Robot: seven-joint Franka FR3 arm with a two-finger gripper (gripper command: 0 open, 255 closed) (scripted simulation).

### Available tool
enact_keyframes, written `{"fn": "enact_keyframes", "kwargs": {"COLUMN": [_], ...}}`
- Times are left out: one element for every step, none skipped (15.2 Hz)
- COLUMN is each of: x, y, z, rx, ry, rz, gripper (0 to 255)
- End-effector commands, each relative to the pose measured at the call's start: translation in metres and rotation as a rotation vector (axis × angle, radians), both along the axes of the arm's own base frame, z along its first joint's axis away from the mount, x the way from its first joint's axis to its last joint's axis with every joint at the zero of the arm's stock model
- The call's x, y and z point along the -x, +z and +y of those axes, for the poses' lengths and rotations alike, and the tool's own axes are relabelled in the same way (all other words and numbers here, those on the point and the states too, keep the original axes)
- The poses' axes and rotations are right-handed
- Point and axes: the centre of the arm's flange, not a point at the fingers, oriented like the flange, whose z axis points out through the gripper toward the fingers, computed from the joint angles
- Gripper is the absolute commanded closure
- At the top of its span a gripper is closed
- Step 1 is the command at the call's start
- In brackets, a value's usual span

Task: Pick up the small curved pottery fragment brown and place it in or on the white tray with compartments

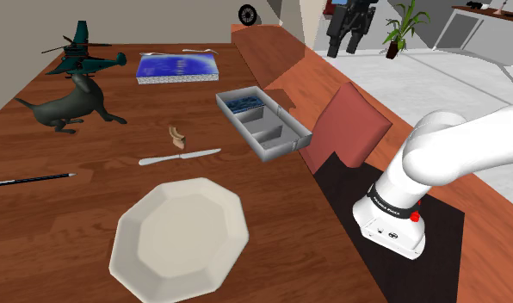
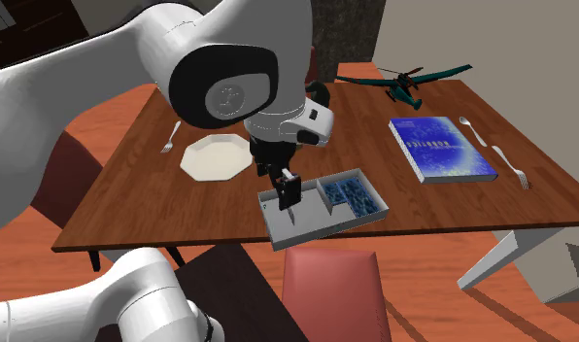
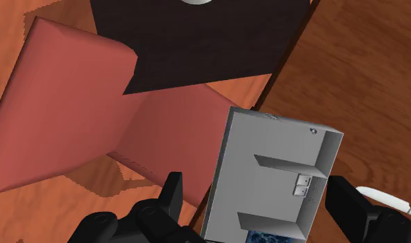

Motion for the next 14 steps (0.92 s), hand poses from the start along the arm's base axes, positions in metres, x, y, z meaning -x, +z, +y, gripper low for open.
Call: {"fn": "enact_keyframes", "kwargs": {"x": [0.000,-0.008,-0.015,-0.023,-0.031,-0.038,-0.046,-0.054,-0.061,-0.069,-0.077,-0.084,-0.092,-0.100], "y": [0.000,-0.006,-0.013,-0.019,-0.026,-0.032,-0.039,-0.045,-0.051,-0.058,-0.064,-0.070,-0.077,-0.083], "z": [0.000,0.008,0.017,0.025,0.034,0.042,0.051,0.059,0.068,0.076,0.085,0.093,0.102,0.110], "rx": [0.000,0.001,0.001,0.002,0.003,0.003,0.004,0.005,0.005,0.006,0.007,0.007,0.008,0.009], "ry": [0.000,0.001,0.002,0.003,0.004,0.005,0.006,0.007,0.008,0.009,0.010,0.011,0.011,0.012], "rz": [0.000,-0.002,-0.004,-0.006,-0.007,-0.009,-0.011,-0.013,-0.015,-0.017,-0.018,-0.020,-0.022,-0.024], "gripper": [0,0,0,0,0,0,0,0,0,0,0,0,0,0]}}
